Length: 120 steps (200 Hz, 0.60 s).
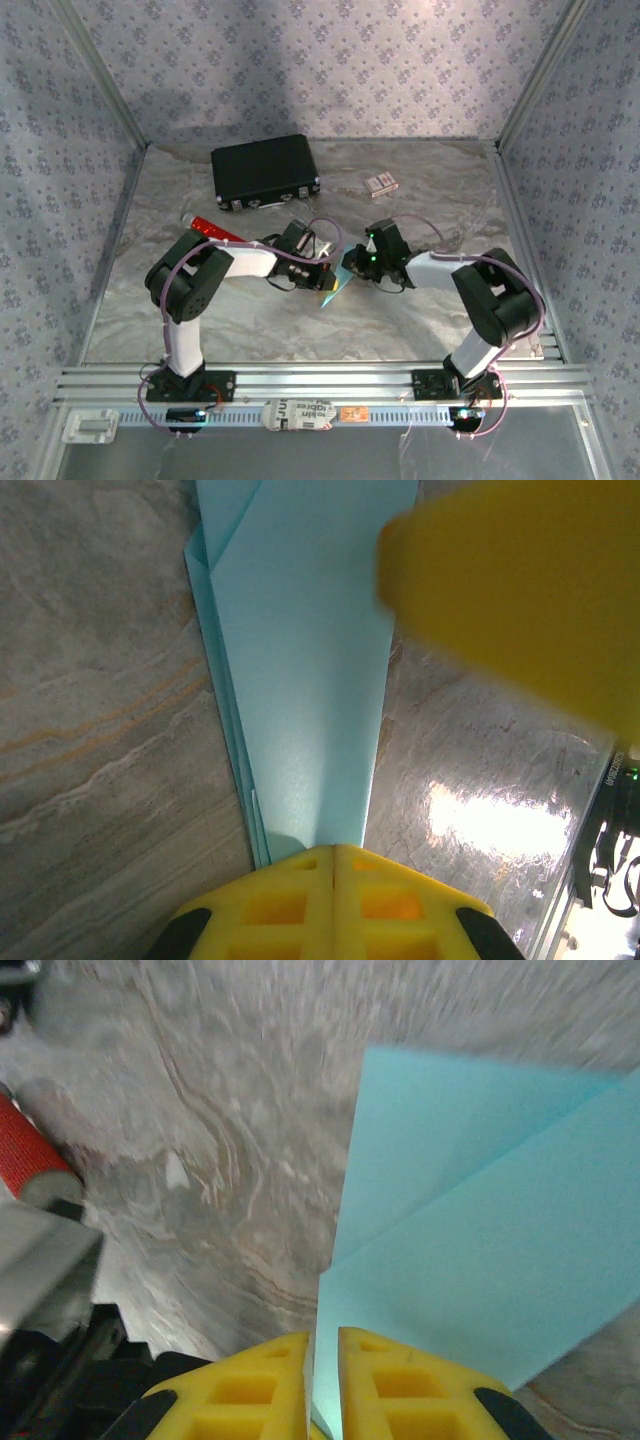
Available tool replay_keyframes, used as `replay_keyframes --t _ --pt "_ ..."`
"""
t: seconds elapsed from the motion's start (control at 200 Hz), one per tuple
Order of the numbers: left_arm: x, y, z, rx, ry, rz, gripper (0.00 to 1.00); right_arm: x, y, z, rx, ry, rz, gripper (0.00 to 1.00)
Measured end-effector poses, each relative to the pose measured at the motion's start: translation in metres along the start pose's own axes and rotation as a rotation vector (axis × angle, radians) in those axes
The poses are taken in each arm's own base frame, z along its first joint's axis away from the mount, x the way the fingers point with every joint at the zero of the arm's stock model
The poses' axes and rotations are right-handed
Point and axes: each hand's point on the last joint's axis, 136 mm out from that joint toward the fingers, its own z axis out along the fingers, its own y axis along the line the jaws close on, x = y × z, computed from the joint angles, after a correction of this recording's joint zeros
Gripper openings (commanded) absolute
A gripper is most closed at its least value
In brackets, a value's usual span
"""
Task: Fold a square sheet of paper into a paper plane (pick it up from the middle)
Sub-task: Fold the wing for the fifth time at the center of the table.
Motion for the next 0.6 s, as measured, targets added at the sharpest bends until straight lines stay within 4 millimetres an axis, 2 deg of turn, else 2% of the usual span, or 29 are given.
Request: replay_keyframes --t 0.1,0.255,0.51,0.6 --pt "0.000 0.000 0.000 0.000 0.000 0.000 0.00 0.010 -0.007 0.011 0.014 0.027 0.015 0.14" --pt "0.000 0.000 0.000 0.000 0.002 -0.001 0.00 0.007 -0.009 0.012 0.008 0.013 0.030 0.14" --pt "0.000 0.000 0.000 0.002 -0.001 0.001 0.00 0.002 -0.010 -0.001 -0.022 -0.017 0.040 0.13" --pt "0.000 0.000 0.000 0.003 -0.002 0.001 0.00 0.003 -0.001 -0.008 -0.045 -0.026 0.025 0.07"
